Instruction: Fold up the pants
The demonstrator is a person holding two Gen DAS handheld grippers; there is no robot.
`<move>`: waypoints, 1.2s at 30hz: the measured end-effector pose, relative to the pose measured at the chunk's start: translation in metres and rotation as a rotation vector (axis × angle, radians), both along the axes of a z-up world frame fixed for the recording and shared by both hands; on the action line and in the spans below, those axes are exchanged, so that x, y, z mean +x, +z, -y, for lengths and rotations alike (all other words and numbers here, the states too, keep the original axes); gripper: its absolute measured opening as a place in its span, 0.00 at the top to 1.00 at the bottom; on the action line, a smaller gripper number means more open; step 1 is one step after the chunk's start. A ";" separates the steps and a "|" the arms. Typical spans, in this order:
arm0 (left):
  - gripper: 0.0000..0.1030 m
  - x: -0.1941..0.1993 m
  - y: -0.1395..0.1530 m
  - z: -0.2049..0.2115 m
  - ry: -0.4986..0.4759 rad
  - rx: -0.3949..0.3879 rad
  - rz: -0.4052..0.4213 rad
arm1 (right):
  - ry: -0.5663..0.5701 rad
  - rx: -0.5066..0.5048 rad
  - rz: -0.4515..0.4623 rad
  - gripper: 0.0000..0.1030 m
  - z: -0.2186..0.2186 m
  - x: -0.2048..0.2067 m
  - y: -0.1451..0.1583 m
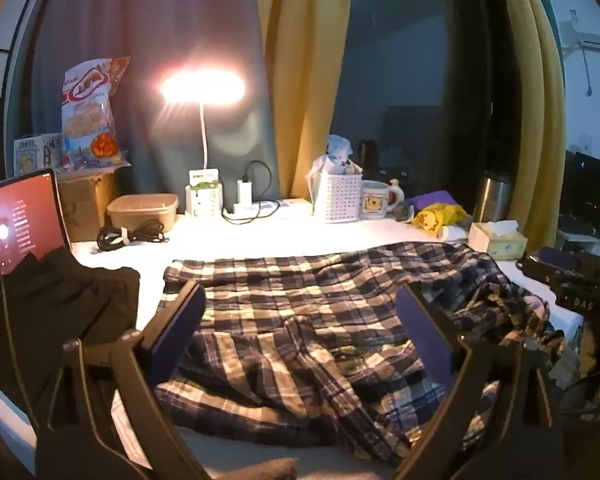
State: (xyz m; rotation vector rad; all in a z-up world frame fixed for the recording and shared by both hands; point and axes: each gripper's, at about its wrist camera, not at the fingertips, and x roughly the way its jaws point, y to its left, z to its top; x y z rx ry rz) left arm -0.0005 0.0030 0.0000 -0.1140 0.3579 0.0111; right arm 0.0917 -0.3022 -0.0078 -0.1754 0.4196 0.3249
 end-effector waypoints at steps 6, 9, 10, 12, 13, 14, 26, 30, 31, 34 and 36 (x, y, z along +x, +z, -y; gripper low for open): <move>0.06 -0.002 0.007 -0.009 0.011 0.033 0.019 | 0.000 0.001 -0.004 0.42 0.000 0.000 0.001; 0.06 -0.001 0.005 -0.003 0.021 0.048 0.017 | -0.001 0.000 -0.005 0.42 0.000 0.000 0.001; 0.06 -0.001 0.005 -0.001 0.023 0.052 0.017 | -0.002 -0.001 -0.004 0.42 0.000 0.000 0.002; 0.06 0.000 0.006 0.000 0.025 0.053 0.015 | -0.003 -0.003 -0.001 0.42 0.000 0.000 0.003; 0.06 0.000 0.006 0.000 0.025 0.053 0.016 | -0.003 -0.003 0.000 0.42 -0.001 -0.001 0.003; 0.06 0.000 0.007 0.001 0.026 0.055 0.014 | -0.002 0.000 0.002 0.42 -0.001 -0.001 0.002; 0.06 0.002 0.006 0.002 0.038 0.063 0.022 | -0.001 0.002 0.007 0.42 -0.001 -0.001 0.004; 0.06 0.002 0.007 0.003 0.034 0.069 0.029 | -0.001 0.002 0.007 0.42 -0.002 -0.001 0.003; 0.06 0.002 0.008 0.003 0.035 0.069 0.030 | -0.001 0.002 0.006 0.42 -0.002 -0.001 0.003; 0.06 0.003 0.010 0.003 0.034 0.069 0.031 | -0.002 0.001 0.005 0.42 -0.002 -0.001 0.003; 0.06 0.003 0.011 0.003 0.033 0.070 0.032 | -0.002 0.001 0.005 0.42 -0.002 -0.001 0.004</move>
